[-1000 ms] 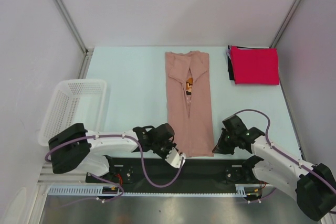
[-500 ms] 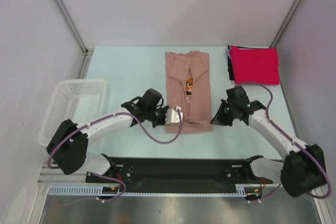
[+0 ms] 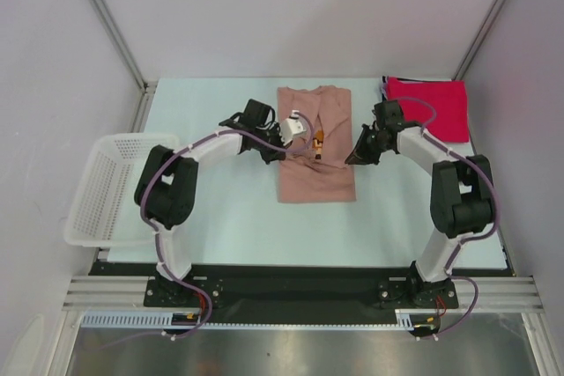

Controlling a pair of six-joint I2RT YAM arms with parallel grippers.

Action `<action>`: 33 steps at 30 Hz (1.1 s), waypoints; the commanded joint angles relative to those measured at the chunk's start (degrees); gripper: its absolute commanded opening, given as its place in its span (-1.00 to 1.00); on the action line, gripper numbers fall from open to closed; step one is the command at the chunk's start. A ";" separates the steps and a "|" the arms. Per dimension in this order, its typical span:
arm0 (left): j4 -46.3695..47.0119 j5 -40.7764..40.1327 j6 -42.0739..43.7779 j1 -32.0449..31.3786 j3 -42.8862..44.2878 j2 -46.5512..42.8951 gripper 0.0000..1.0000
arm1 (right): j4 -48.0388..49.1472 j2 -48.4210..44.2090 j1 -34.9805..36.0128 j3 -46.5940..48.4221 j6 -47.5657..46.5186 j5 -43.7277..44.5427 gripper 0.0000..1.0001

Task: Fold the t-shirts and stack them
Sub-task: Fold the tshirt

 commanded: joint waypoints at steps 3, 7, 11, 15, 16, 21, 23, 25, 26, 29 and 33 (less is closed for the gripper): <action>-2.76 -0.76 -3.71 1.10 7.95 5.54 -0.99 | 2.25 5.69 -2.47 5.78 -1.44 -3.14 -1.00; -3.38 -1.29 -3.62 1.18 10.59 8.09 -0.99 | 2.44 9.38 -3.97 8.50 -1.71 -3.94 -1.00; -4.96 -2.08 -3.88 1.10 13.92 10.29 -0.99 | 2.70 11.14 -4.76 9.29 -1.53 -4.29 -1.00; -6.89 -4.80 -5.19 1.10 16.91 12.66 -0.89 | 3.13 12.29 -5.37 9.91 -1.18 -4.29 -1.00; -7.33 -5.42 -5.46 1.10 18.22 13.11 -0.82 | 3.31 12.38 -5.55 10.09 -1.18 -4.20 -0.76; -7.87 -13.68 -12.03 1.44 22.54 15.22 -0.16 | 0.95 11.52 -6.26 16.22 -1.69 0.88 -0.09; -6.81 -15.34 -13.28 2.15 23.16 14.35 -0.09 | -0.29 9.23 -5.73 16.85 -3.37 8.32 -0.08; -5.66 -16.84 -14.16 2.59 24.38 14.25 0.07 | -1.61 5.19 -3.72 15.81 -6.44 16.23 -0.03; -6.36 -17.46 -14.16 2.68 25.00 14.43 0.09 | -1.61 4.22 -2.92 14.84 -7.58 17.41 0.00; -11.43 -17.29 -13.55 3.03 28.25 15.31 -0.04 | -4.67 2.01 -0.98 11.59 -9.18 17.60 0.09; -11.82 -5.89 -5.05 0.32 15.49 3.67 -0.15 | -7.59 -2.02 -0.98 4.13 -7.51 14.44 0.18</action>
